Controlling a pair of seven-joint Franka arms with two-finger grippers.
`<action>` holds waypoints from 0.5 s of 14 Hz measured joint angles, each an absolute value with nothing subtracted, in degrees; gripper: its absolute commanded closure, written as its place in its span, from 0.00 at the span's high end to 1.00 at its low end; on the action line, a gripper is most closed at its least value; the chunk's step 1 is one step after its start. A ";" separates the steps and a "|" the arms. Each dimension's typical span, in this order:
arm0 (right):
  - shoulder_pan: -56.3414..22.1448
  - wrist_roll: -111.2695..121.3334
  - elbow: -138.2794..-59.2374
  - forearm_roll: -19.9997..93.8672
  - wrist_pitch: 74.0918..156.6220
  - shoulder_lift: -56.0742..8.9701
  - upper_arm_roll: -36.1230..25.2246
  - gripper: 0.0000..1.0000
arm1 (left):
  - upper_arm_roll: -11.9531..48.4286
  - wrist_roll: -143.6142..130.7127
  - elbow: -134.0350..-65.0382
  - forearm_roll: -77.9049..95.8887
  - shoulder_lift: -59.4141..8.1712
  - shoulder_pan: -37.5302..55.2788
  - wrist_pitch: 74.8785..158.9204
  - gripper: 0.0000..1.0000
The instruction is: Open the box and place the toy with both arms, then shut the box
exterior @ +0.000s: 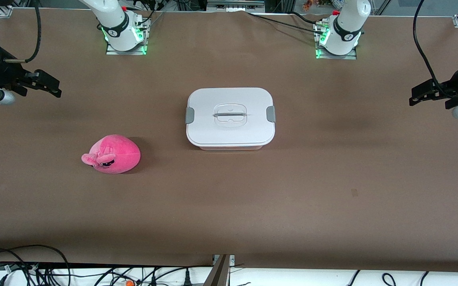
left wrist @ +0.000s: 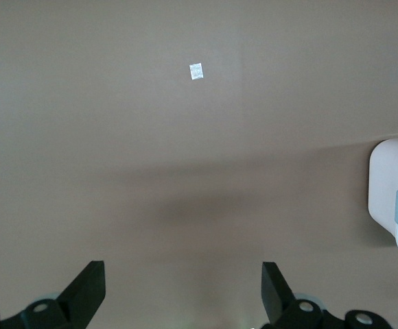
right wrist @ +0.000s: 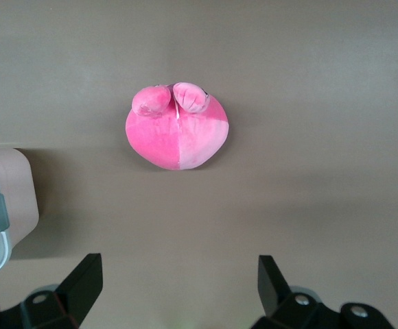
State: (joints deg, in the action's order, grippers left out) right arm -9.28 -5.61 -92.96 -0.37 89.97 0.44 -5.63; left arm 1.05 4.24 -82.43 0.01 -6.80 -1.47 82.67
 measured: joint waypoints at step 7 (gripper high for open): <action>-9.31 -5.54 -92.95 -0.50 90.13 0.43 -5.50 1.00 | 2.01 4.26 -82.23 0.08 -7.56 -0.73 82.75 1.00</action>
